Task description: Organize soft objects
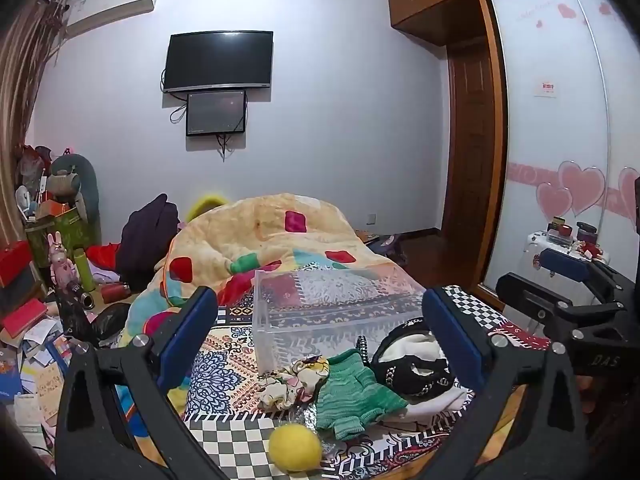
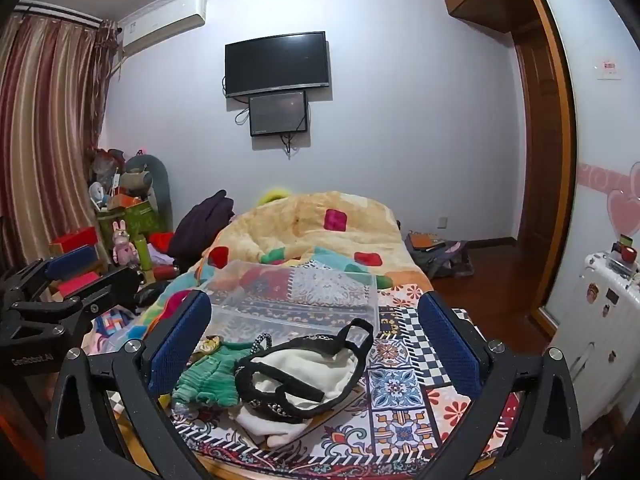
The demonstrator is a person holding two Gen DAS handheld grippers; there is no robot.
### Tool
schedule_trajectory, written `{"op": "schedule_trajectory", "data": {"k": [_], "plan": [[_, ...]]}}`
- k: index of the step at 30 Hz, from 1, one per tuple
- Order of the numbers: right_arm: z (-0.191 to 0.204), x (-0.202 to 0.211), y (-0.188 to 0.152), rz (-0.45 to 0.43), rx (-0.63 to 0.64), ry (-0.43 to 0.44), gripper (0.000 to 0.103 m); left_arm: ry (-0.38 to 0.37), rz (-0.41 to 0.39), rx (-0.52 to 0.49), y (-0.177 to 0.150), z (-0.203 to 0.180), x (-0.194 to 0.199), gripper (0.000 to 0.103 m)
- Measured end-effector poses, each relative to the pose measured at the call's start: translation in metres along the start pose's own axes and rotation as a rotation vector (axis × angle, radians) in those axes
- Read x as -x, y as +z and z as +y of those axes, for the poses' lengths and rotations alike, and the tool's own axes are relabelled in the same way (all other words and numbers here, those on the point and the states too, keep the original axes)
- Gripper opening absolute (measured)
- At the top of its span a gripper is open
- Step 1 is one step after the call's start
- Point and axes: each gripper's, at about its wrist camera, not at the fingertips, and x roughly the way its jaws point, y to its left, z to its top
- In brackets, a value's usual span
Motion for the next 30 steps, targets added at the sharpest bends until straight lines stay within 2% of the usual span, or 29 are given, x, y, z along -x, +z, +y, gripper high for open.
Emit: {"op": "schedule_trajectory", "data": {"k": [30], "plan": [[0.0076,0.0074,0.0079,-0.005,-0.004,0.004,0.103,0.007,-0.004,-0.015,-0.0009,-0.0038,-0.0001,0.103]]}}
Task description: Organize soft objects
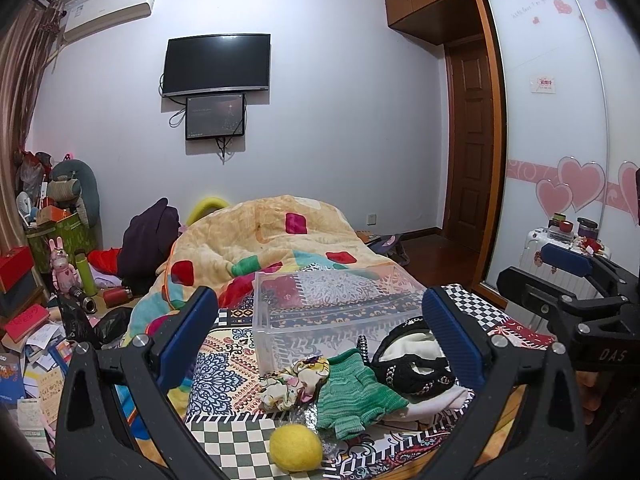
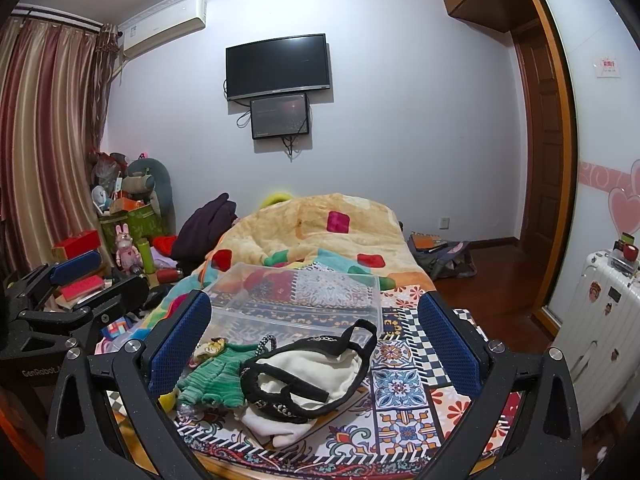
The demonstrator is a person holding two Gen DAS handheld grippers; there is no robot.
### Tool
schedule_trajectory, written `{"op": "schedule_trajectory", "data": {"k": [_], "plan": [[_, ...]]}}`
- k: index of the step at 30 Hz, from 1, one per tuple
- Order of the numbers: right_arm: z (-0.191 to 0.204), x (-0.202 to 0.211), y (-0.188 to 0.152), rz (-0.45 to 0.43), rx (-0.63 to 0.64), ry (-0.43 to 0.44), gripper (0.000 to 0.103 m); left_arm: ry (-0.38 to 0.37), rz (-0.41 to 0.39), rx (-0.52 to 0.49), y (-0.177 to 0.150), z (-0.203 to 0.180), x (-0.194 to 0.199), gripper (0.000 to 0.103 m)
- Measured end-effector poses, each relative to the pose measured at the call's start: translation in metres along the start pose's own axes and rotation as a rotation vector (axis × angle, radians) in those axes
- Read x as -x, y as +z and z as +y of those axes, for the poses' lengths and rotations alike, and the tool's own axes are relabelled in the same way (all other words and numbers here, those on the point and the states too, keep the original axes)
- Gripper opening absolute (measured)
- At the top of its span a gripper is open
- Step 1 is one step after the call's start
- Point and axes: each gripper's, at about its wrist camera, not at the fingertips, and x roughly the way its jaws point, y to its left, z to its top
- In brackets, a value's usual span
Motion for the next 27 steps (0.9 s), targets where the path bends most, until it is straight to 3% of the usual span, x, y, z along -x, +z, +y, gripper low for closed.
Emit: {"op": "schedule_trajectory", "data": {"k": [27], "plan": [[0.0007,0.0027,0.0028,-0.005,-0.003,0.004,0.103,0.001,-0.004,-0.001,0.0007,-0.0008,0.0004,0.103]]}}
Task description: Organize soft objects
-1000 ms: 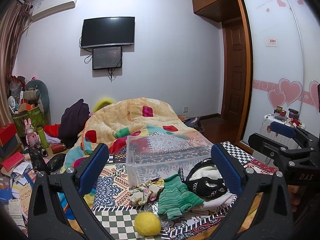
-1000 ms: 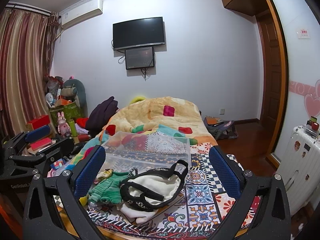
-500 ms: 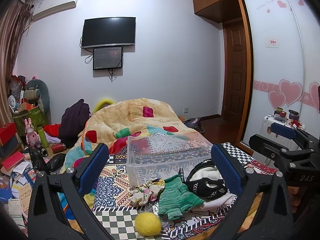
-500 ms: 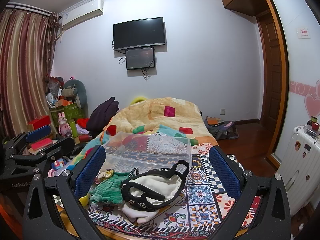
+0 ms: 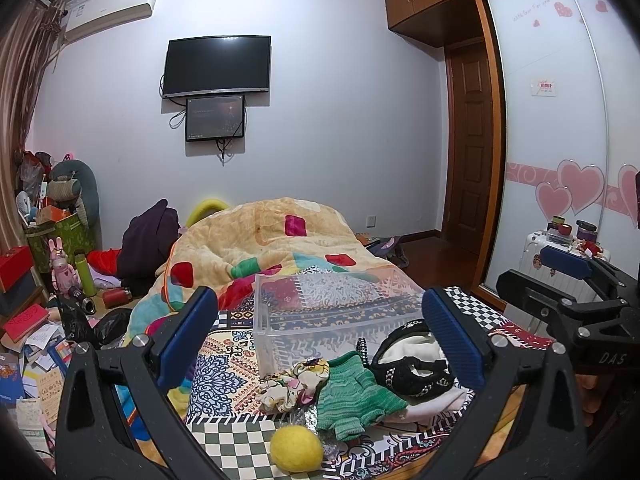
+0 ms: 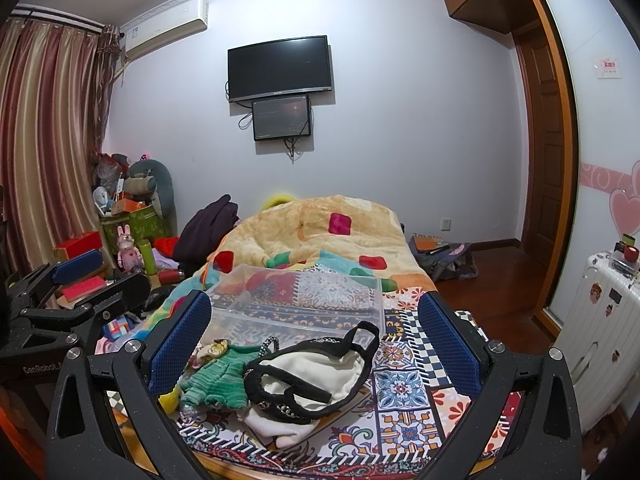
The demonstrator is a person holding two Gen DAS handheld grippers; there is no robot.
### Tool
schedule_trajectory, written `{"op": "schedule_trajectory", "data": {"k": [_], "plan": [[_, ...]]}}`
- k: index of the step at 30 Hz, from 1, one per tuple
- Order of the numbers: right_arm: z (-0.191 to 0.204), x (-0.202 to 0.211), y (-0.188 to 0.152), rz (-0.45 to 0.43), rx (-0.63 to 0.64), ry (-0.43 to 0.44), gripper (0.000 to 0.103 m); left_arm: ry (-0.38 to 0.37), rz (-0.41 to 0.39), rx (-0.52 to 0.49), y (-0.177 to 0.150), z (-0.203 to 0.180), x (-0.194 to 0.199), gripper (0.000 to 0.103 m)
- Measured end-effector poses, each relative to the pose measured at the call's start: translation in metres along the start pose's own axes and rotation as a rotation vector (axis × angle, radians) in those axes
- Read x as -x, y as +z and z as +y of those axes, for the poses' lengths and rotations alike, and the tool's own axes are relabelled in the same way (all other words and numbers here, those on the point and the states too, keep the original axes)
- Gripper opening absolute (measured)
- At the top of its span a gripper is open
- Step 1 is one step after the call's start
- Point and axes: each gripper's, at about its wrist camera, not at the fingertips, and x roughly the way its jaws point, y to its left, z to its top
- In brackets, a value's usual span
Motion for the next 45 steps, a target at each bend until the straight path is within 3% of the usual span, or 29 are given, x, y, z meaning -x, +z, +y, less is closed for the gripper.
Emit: {"op": "schedule_trajectory", "data": {"k": [18,27,29,31,33,43,45], "plan": [[0.0,-0.004,0.001,0.005,0.009,0.008,0.103,-0.019,0.026,0.006,0.001,-0.001,-0.006,0.103],[-0.005,-0.024,-0.019,0.098,0.017,0.022,0.102,-0.083,0.216,0.062,-0.02,0.014,-0.038,0.102],[-0.006,-0.033,-0.026,0.138,0.019,0.02,0.099,-0.085,0.266,0.078,-0.028,0.018,-0.046,0.089],[-0.009,-0.043,-0.034,0.189,0.009,0.038,0.09,-0.09,0.319,0.089,-0.041,0.024,-0.051,0.083],[-0.011,-0.05,-0.042,0.238,-0.015,0.066,0.084,-0.091,0.364,0.103,-0.053,0.026,-0.057,0.082],[-0.008,-0.067,-0.064,0.36,-0.08,0.187,0.081,-0.102,0.507,0.116,-0.098,0.031,-0.07,0.068],[-0.005,-0.071,-0.067,0.38,-0.074,0.192,0.073,-0.114,0.52,0.125,-0.099,0.033,-0.071,0.062]]}}
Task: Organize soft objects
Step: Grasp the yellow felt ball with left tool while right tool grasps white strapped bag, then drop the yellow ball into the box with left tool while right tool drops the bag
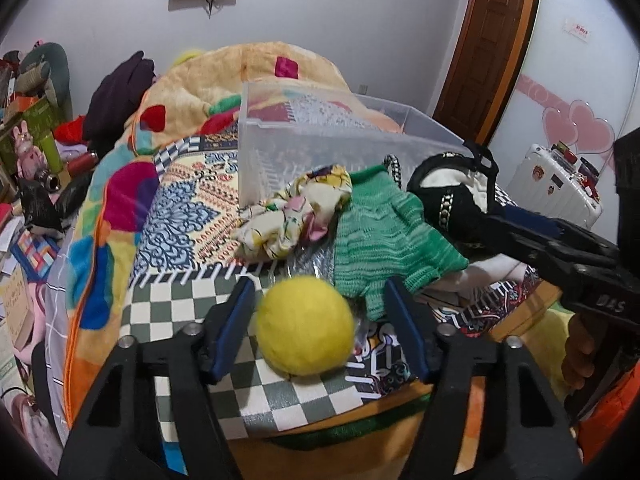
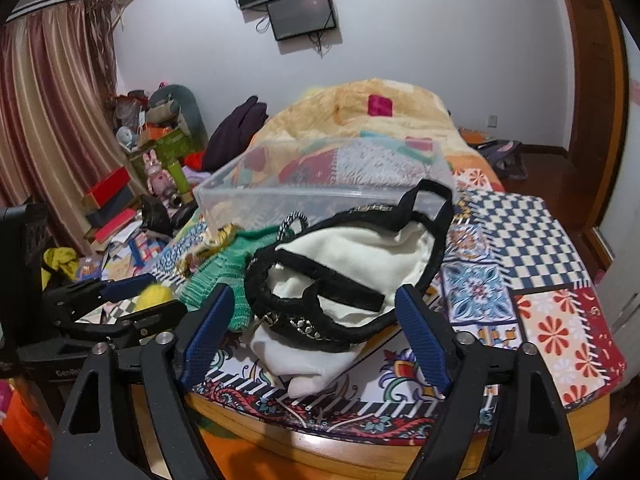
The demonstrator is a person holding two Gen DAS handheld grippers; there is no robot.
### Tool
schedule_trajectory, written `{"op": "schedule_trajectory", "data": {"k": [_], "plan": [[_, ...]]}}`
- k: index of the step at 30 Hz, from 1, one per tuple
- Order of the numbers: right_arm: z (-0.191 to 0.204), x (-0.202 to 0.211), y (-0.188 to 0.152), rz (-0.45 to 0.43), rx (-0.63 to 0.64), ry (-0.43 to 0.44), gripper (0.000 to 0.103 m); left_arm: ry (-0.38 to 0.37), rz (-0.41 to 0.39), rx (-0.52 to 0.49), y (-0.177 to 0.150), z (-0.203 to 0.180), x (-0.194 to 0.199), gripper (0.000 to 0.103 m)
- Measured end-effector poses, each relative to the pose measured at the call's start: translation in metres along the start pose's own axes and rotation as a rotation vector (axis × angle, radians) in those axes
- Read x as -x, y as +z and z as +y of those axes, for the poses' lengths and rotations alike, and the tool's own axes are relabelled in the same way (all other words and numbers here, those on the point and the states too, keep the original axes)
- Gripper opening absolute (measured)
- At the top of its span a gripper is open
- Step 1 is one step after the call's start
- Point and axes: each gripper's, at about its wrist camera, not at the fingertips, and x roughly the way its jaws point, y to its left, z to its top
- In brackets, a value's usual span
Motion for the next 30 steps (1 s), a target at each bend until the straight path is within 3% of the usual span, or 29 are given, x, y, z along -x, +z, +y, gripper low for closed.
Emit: {"op": "schedule_trajectory", "data": {"k": [5,8,12,20,30], "plan": [[0.001,-0.015,-0.001,0.063,-0.004,0.01,0.056,-0.005,-0.008,-0.015,0.0,-0.001,0.002,0.043],[-0.003,-0.019,-0.001,0.082,-0.014,0.032,0.036,-0.002,-0.015,-0.027,-0.002,-0.002,0.005,0.04],[-0.004,-0.018,-0.003,0.079,-0.02,0.043,0.025,0.016,-0.055,-0.04,0.003,-0.003,0.015,0.04],[-0.003,0.007,0.009,-0.007,-0.003,0.034,0.016,0.024,-0.15,-0.062,0.027,-0.006,0.037,0.039],[-0.005,0.027,0.042,-0.12,0.001,0.021,0.015,0.018,-0.242,-0.073,0.067,-0.014,0.038,0.04]]}}
